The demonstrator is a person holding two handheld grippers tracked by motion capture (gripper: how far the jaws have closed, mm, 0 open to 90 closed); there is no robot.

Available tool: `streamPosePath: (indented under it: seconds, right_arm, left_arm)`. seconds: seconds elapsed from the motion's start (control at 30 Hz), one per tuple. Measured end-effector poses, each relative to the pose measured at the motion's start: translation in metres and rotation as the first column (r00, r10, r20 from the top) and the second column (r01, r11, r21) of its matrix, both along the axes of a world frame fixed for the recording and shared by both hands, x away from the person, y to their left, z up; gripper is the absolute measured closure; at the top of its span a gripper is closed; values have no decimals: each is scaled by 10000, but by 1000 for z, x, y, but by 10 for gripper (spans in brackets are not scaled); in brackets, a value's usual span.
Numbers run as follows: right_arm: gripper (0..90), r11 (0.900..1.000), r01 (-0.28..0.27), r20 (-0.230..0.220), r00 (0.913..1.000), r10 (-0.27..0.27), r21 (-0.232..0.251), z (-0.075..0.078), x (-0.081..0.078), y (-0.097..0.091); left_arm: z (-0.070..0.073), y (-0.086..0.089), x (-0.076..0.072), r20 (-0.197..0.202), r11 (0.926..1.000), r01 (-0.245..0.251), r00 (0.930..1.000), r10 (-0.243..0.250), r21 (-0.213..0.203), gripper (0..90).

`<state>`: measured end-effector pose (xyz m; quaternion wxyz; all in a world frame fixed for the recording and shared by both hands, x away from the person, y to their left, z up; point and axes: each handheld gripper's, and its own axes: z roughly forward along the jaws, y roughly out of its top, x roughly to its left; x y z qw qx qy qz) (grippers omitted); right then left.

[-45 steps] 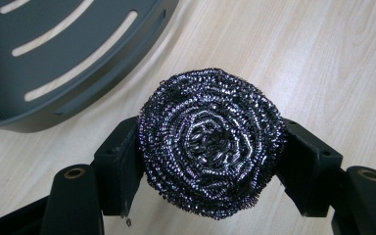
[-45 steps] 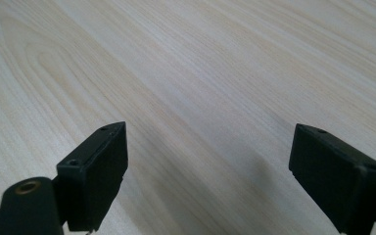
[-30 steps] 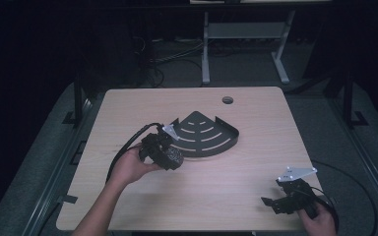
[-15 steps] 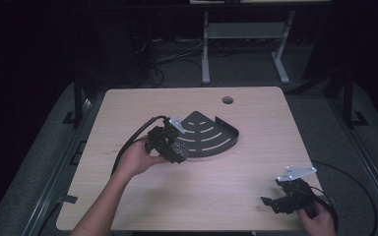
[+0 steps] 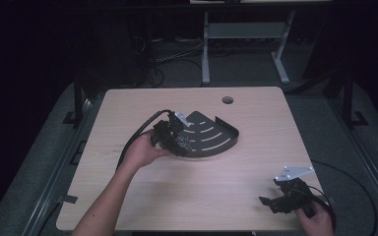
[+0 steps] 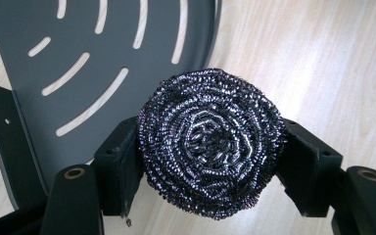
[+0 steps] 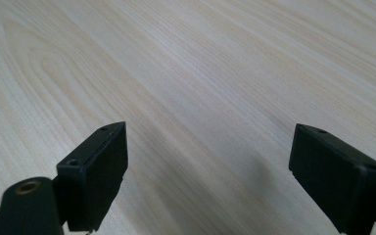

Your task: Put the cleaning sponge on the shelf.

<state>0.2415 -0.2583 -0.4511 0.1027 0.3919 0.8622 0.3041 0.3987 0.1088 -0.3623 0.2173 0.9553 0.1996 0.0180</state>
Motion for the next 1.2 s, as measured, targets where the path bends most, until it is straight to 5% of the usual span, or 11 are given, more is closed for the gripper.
streamPosePath:
  seconds: [1.2]
  right_arm:
    - [143, 9999, 63, 8, 10000, -63, 132, 0, 1, -2]
  left_arm:
    - [-21, -32, 50, -122, 9986, -261, 9996, 267, 466, 316]
